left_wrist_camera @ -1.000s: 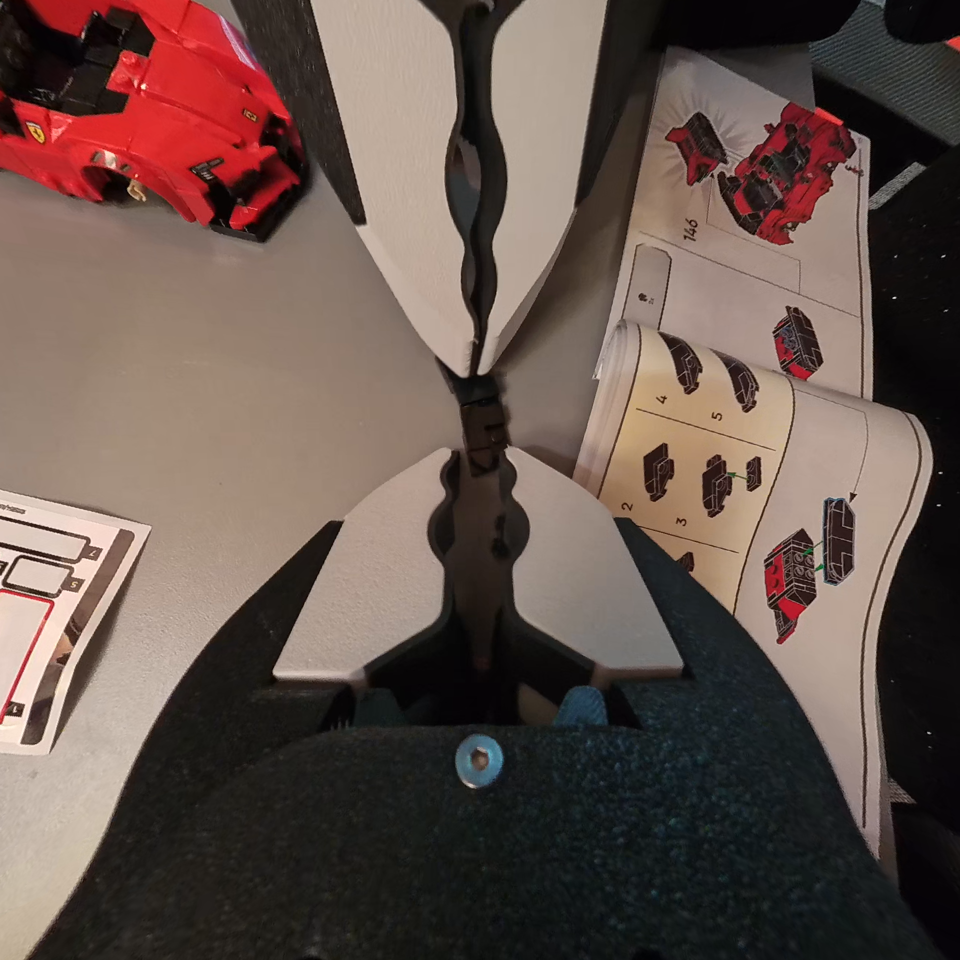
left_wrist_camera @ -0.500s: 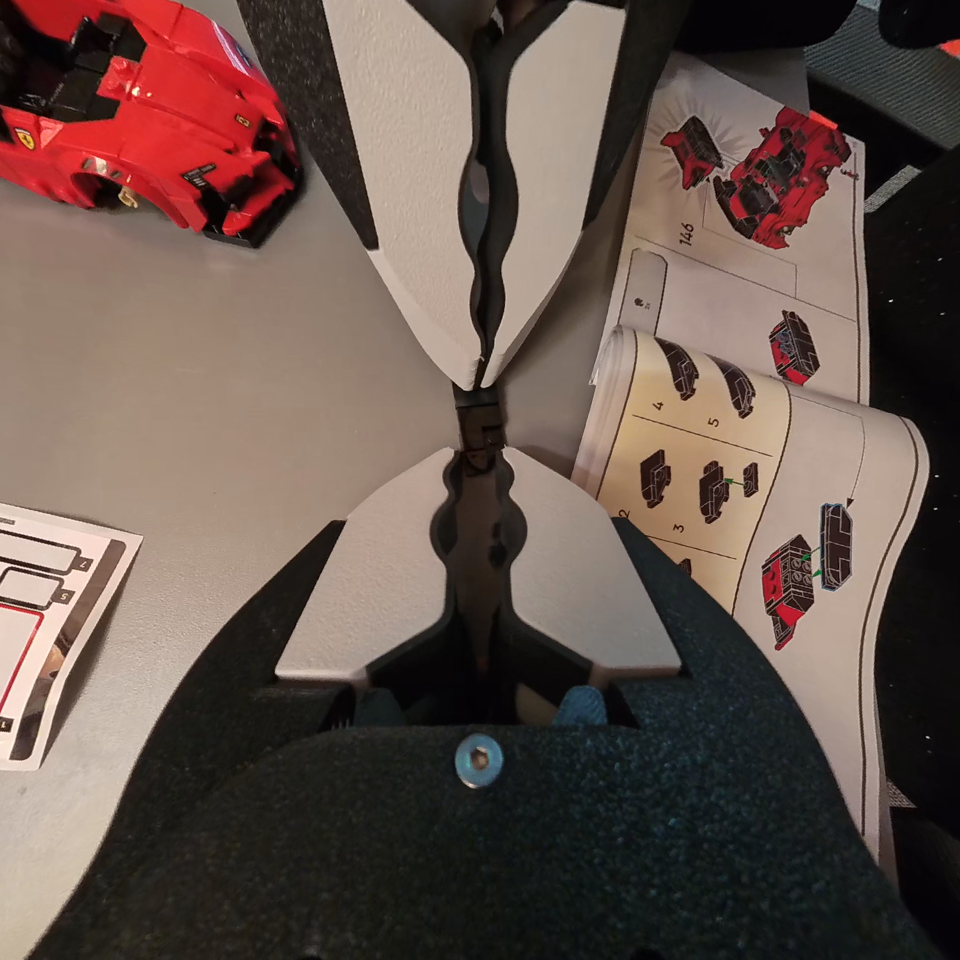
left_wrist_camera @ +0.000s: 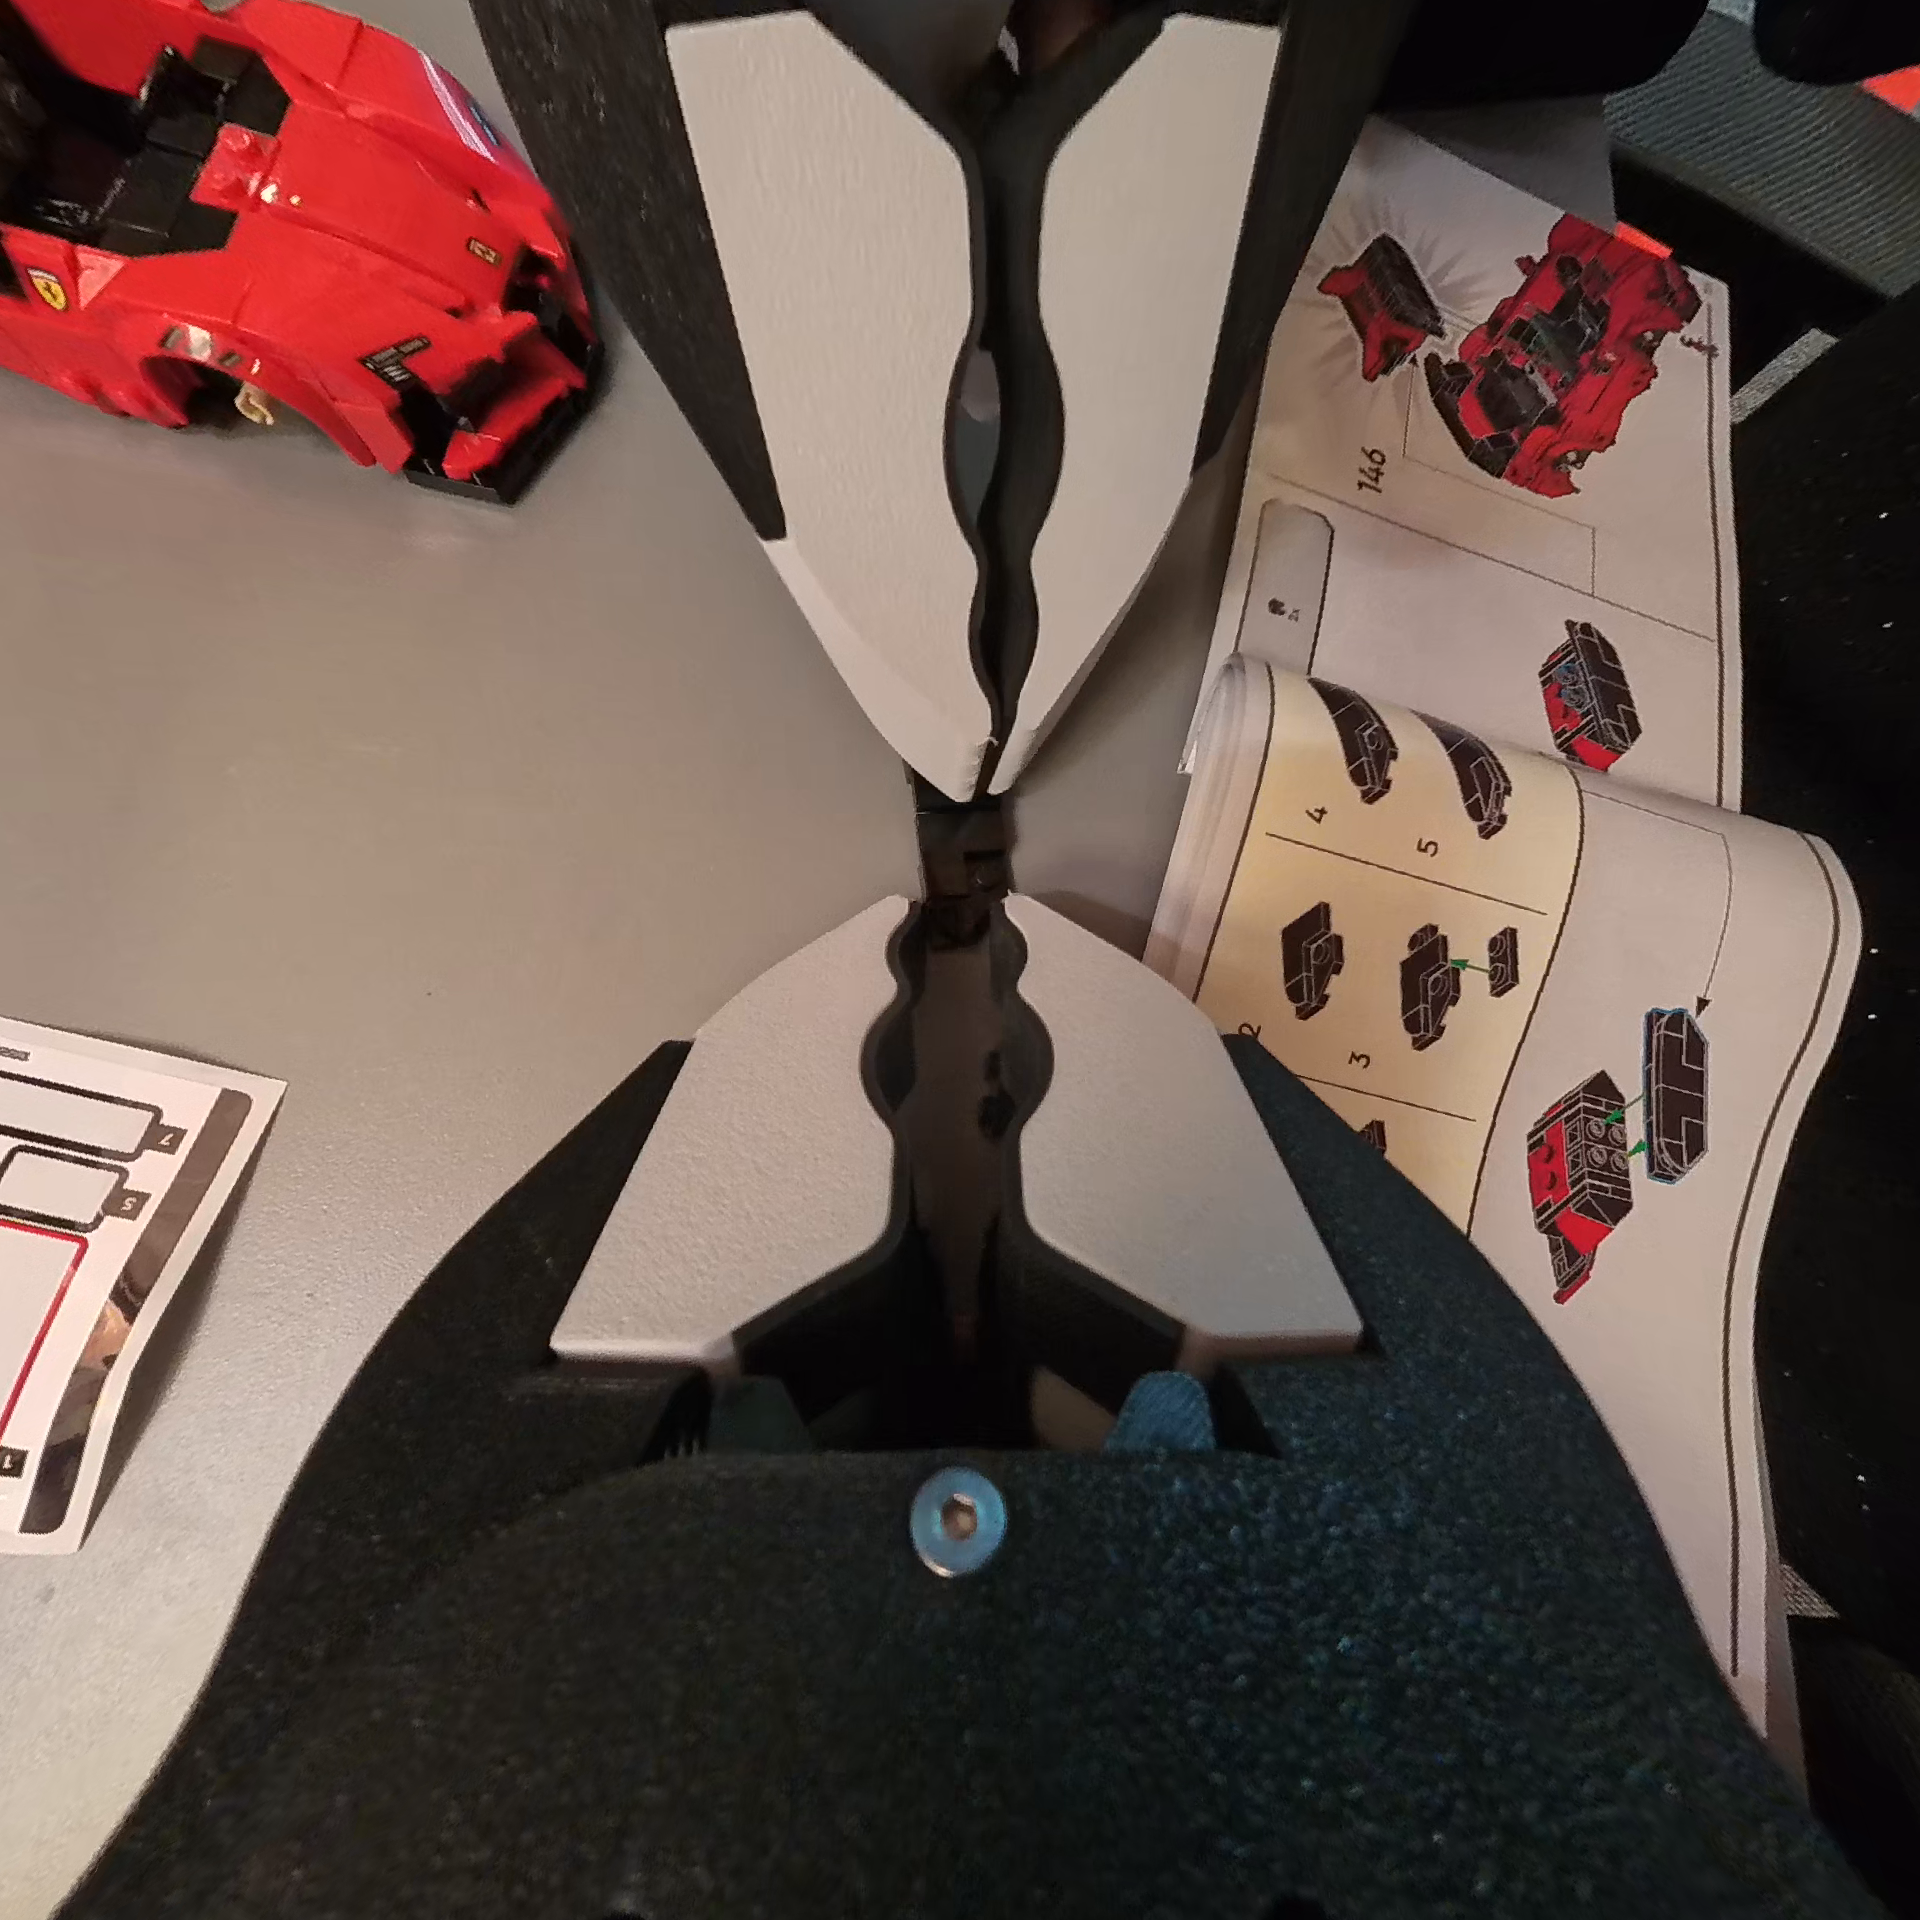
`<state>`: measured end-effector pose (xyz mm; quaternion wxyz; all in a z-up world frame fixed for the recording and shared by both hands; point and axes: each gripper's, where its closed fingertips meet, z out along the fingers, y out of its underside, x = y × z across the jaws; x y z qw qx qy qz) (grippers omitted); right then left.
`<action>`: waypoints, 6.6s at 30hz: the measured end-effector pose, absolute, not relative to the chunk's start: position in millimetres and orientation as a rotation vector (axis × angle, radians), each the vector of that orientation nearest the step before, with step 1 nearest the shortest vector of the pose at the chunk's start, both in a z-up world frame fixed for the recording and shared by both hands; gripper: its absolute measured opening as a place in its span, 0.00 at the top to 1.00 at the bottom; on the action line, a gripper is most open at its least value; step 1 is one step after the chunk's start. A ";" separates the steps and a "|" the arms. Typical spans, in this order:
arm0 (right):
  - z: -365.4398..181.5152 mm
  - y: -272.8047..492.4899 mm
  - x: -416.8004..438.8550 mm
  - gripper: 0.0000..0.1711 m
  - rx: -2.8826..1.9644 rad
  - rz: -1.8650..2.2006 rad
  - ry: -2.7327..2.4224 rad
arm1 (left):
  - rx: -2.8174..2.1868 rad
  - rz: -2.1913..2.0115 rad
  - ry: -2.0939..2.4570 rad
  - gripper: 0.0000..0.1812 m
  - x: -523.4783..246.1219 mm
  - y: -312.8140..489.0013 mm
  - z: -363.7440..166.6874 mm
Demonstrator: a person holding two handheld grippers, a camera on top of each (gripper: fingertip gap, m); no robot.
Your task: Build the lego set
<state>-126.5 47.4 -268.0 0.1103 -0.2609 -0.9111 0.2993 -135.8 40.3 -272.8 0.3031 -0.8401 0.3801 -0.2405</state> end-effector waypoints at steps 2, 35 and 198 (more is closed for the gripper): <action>-268.1 47.5 -126.4 1.00 -0.766 0.876 -2.685 | -2.225 -0.639 1.006 0.94 -135.8 40.5 -272.8; -274.4 65.4 -119.6 0.83 -0.967 0.860 -2.546 | -2.173 -0.543 1.007 0.81 -123.1 48.5 -253.3; -275.4 81.4 -79.7 0.90 -1.391 0.765 -2.315 | -1.958 -0.482 0.404 0.89 -214.4 -18.9 -225.3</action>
